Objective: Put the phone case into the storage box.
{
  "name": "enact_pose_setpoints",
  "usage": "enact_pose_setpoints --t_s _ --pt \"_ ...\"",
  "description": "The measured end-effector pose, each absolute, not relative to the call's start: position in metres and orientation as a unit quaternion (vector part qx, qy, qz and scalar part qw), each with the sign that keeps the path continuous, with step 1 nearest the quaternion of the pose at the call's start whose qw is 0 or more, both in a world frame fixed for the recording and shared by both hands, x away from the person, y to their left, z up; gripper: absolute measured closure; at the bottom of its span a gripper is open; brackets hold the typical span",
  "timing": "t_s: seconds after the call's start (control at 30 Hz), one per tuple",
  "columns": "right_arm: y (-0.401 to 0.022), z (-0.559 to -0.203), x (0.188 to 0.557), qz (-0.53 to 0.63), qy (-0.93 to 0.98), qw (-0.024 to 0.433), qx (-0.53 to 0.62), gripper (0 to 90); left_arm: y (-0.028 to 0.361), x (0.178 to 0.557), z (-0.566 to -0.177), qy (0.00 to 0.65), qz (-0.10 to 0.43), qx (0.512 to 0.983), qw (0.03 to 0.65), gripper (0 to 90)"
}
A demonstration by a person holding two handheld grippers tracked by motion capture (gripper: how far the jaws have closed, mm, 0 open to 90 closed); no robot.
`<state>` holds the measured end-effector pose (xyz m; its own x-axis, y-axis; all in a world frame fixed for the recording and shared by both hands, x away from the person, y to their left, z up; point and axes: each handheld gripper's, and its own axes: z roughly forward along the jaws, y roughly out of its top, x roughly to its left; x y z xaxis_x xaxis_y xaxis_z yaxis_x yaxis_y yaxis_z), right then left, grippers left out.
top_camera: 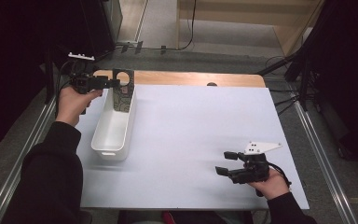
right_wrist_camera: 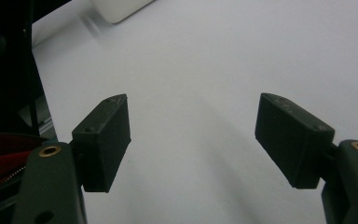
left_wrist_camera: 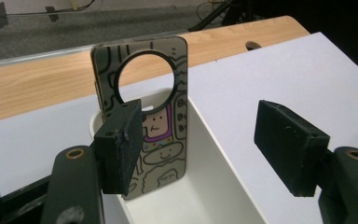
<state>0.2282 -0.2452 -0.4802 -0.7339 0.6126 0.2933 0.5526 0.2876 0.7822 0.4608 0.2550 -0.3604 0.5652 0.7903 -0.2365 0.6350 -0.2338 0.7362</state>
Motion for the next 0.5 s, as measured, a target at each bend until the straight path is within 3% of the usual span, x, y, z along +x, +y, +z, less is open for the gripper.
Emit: enact_pose_setpoints --t_s 0.5 --pt "-0.244 -0.480 0.229 0.471 0.803 0.030 0.364 25.4 0.250 0.437 -0.358 0.425 0.065 0.784 0.447 32.0"
